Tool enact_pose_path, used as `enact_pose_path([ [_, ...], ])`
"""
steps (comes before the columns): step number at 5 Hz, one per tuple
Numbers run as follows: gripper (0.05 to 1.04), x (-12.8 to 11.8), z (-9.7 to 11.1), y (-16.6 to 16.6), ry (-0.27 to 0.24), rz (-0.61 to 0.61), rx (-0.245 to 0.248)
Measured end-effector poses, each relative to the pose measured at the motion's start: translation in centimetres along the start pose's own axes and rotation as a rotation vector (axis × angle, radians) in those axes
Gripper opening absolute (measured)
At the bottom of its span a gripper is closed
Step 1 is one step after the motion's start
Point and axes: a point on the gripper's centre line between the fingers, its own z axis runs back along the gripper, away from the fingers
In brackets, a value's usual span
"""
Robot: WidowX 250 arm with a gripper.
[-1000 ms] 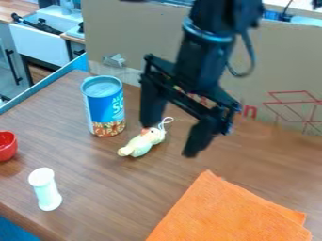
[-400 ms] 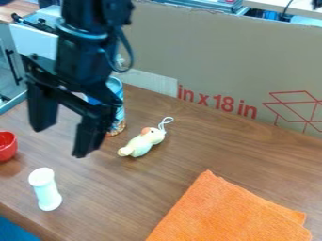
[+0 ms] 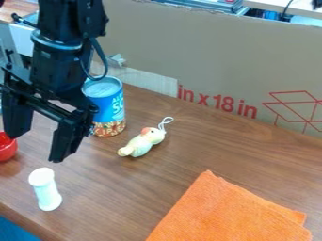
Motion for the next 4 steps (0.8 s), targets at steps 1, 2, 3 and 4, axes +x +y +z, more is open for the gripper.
enact_pose_path([
  [1,1.0,0.0,-1.4,0.8,0.001,0.043,-0.006],
  [2,1.0,0.6,-3.7,2.2,-0.034,0.04,-0.056],
  [3,1.0,1.0,-5.1,3.0,-0.058,0.03,-0.117],
  [4,1.0,2.4,-6.2,2.6,-0.133,-0.036,-0.18],
])
